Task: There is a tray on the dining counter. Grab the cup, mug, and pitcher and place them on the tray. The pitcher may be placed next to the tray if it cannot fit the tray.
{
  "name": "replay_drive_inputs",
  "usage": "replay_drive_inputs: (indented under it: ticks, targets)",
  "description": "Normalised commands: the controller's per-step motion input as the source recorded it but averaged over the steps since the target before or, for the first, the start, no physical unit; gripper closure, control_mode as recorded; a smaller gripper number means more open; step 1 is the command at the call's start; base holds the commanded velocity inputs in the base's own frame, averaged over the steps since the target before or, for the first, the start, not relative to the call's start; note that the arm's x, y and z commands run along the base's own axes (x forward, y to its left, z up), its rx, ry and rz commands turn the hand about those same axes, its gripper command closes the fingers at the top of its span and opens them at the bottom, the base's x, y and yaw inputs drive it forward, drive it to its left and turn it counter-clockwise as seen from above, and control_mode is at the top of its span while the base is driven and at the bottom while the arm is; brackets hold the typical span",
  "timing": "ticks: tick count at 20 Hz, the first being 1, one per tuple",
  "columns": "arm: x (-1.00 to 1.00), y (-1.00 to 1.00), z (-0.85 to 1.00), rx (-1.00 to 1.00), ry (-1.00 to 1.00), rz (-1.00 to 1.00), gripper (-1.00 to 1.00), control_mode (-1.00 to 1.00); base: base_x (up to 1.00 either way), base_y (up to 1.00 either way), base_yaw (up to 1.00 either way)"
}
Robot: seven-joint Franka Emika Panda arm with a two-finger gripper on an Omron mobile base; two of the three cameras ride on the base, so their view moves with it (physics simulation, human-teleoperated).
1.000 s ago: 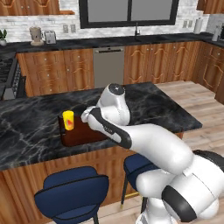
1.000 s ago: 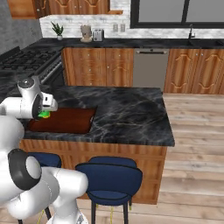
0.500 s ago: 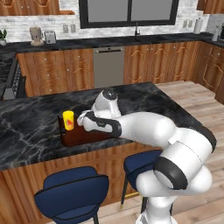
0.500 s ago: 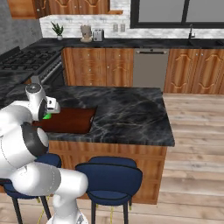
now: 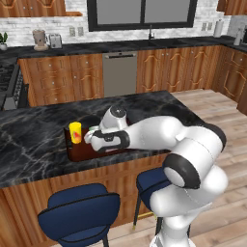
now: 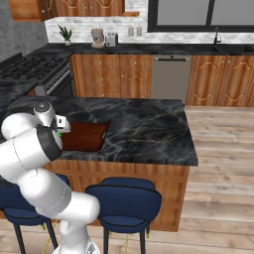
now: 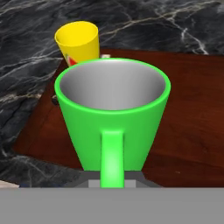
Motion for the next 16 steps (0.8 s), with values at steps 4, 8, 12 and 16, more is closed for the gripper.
replay_drive_inputs:
  ticks: [4, 8, 12, 16]
  targets:
    - [0.28, 0.1, -0.16, 0.0, 0.0, 0.0, 1.0, -1.0, 0.0, 0.0, 0.0]
    - [0.15, 0.34, -0.25, 0.0, 0.0, 0.0, 1.0, -1.0, 0.0, 0.0, 0.0]
    - [0.15, 0.36, -0.18, 0.0, 0.0, 0.0, 1.0, -1.0, 0.0, 0.0, 0.0]
    - [0.24, 0.18, -0.19, 0.0, 0.0, 0.0, 1.0, -1.0, 0.0, 0.0, 0.0]
